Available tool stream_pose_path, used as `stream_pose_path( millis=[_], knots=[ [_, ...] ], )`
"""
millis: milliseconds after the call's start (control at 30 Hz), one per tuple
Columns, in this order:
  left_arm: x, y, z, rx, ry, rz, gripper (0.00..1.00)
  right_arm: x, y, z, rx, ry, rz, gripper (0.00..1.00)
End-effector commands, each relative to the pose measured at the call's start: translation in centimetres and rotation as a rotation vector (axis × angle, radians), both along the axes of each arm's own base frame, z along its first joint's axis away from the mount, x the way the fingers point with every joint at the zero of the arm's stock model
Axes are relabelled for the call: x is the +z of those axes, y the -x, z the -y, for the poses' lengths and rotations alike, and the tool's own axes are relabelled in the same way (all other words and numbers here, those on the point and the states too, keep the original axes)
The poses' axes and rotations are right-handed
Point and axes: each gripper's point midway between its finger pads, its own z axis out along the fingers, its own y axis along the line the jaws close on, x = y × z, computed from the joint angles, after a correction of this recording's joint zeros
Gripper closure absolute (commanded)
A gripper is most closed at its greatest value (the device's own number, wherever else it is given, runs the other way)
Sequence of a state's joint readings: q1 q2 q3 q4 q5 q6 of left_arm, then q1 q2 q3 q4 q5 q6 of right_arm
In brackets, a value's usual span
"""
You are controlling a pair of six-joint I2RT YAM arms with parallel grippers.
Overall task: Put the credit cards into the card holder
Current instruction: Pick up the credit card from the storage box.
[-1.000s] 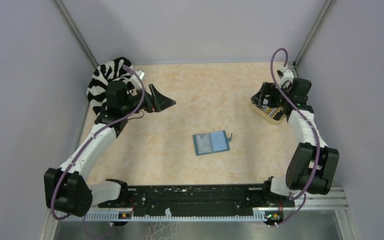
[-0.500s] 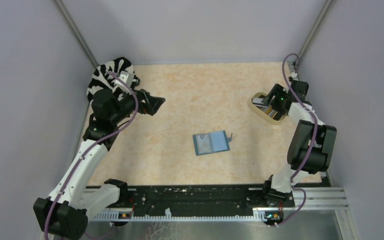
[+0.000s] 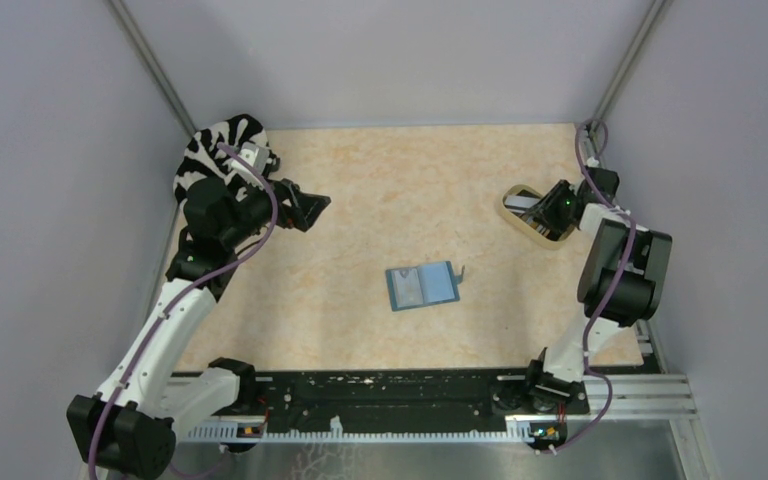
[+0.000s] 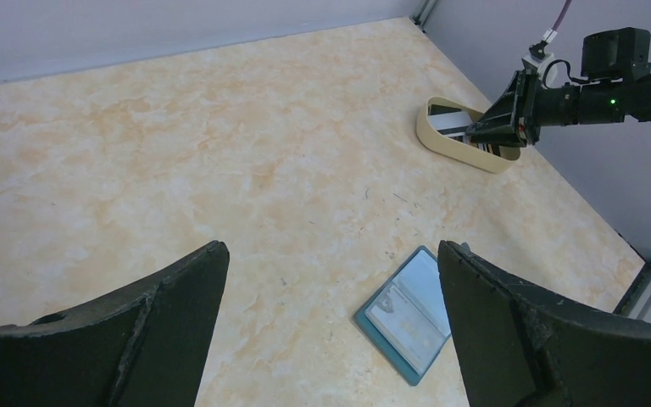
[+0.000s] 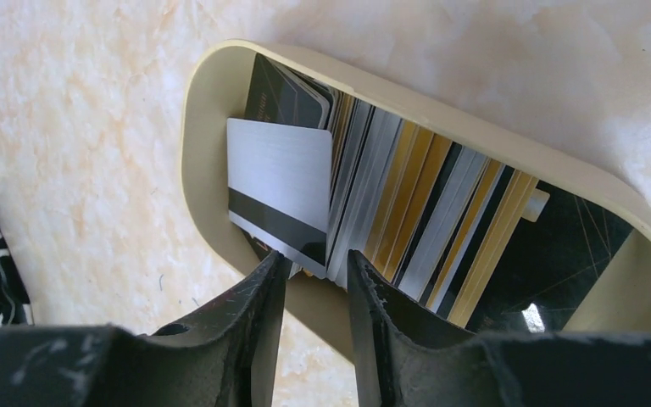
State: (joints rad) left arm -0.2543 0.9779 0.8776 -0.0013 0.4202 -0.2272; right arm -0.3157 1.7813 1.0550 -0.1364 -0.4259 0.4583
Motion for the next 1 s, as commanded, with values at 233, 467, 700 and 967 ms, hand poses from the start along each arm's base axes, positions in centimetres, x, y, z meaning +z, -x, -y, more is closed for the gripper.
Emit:
stream_pose_path(
  millis=[233,467,700,967],
  knots=[
    [0.0,0.0,0.0,-0.011,-0.011,0.012,0.01,2.8,-2.8,0.5,-0.008,-0.072,0.117,0.7],
    [-0.3,-0.2,0.0,-0.008,-0.015,0.005,0.01,1.8,-2.6,0.9,-0.041,-0.118,0.088,0.82],
    [-0.8,-0.4,0.0,-0.008,-0.02,-0.005,0.01,2.5,-2.6,1.4,-0.051,-0.149,0.133,0.93],
    [-0.8,-0.1,0.5,-0.039,-0.011,-0.001,0.01,5.2,-1.8,2.8,-0.059,-0.213,0.234,1.0]
  ],
)
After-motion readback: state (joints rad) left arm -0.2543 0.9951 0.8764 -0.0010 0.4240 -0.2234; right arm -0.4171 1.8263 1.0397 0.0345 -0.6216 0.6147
